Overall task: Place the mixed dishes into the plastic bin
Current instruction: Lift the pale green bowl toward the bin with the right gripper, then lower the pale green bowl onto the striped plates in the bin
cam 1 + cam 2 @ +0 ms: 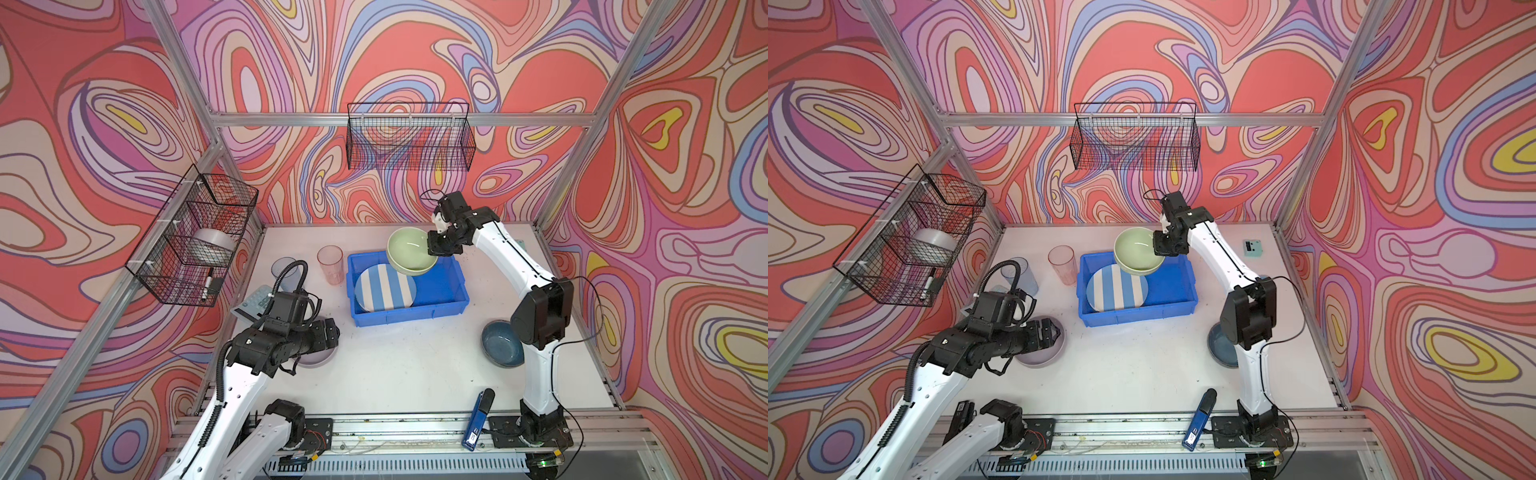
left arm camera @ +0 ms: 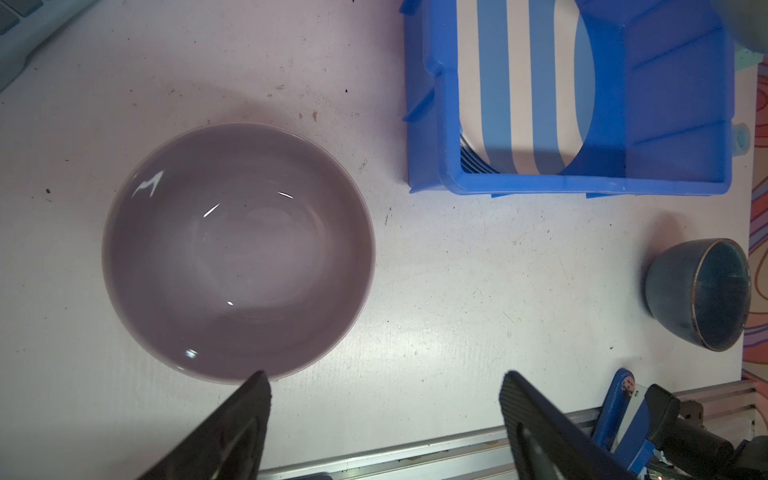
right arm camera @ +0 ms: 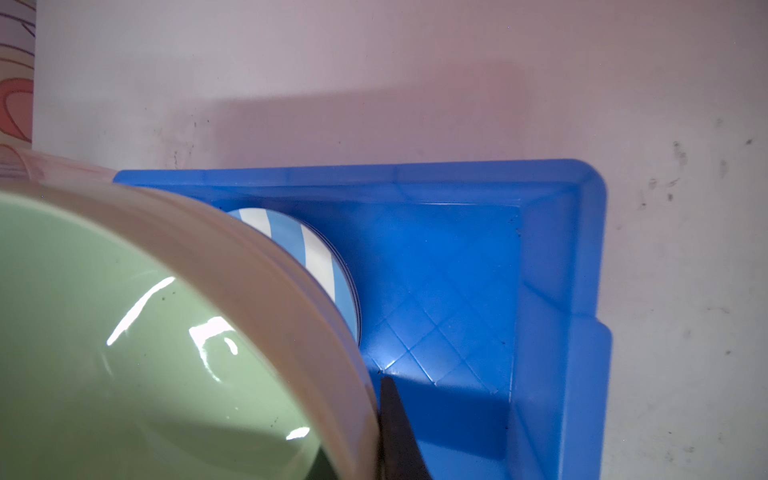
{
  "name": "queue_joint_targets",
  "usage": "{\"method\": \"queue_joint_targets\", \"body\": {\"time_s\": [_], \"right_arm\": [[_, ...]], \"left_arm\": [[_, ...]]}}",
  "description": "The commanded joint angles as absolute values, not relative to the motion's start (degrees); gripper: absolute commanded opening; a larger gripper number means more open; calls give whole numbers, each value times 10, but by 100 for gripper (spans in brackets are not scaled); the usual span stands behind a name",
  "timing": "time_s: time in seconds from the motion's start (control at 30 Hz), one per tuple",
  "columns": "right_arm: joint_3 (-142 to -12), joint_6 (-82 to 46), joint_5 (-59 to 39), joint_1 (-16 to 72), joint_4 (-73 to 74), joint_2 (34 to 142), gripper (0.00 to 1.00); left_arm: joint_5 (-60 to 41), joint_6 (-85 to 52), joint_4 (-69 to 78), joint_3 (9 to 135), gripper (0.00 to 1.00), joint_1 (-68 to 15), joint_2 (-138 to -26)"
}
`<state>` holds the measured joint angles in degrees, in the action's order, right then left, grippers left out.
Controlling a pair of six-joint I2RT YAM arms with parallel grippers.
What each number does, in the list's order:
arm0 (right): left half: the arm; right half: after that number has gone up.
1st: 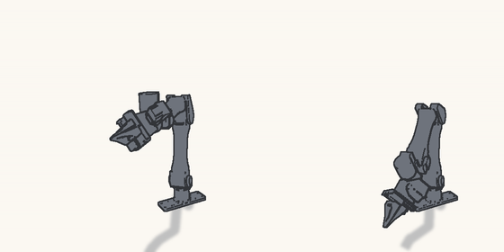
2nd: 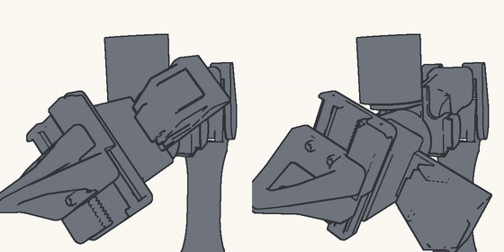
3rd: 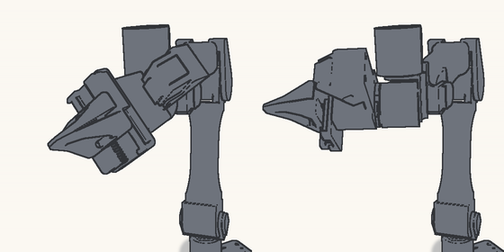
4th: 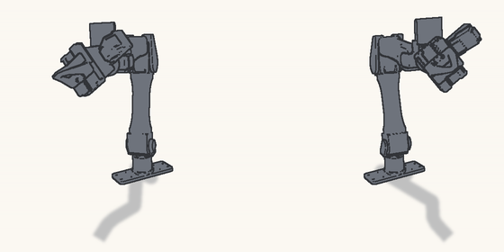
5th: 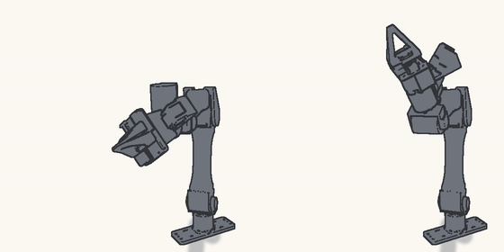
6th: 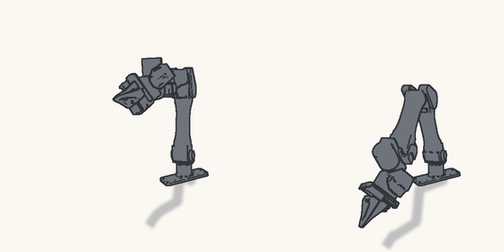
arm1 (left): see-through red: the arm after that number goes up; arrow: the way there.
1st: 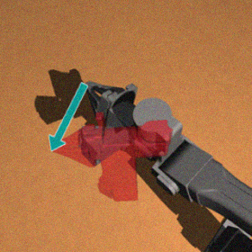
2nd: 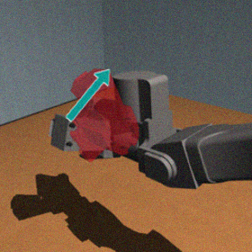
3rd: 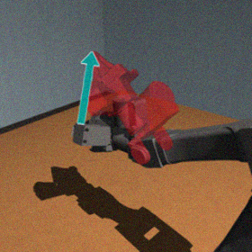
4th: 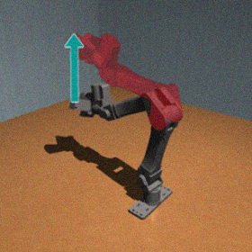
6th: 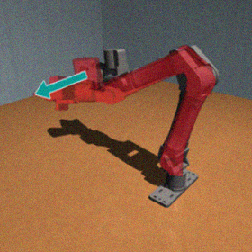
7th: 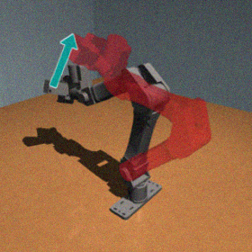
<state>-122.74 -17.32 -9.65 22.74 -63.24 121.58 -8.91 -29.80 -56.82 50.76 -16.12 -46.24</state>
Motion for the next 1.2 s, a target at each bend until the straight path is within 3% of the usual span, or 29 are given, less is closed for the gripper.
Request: {"method": "queue_joint_targets", "body": {"time_s": [0.0, 0.47, 1.17], "right_arm": [[-1283, -172, -132, 243, -631, 1228, 0], [-1330, -182, -145, 283, -648, 1310, 0], [-1313, -206, -112, 310, -611, 1353, 0]], "left_arm": [[-85, -303, -569, 499, 90, -157, -455], [-91, -318, -560, 482, 89, -157, -442], [-86, -321, -565, 484, 89, -156, -440]]}}
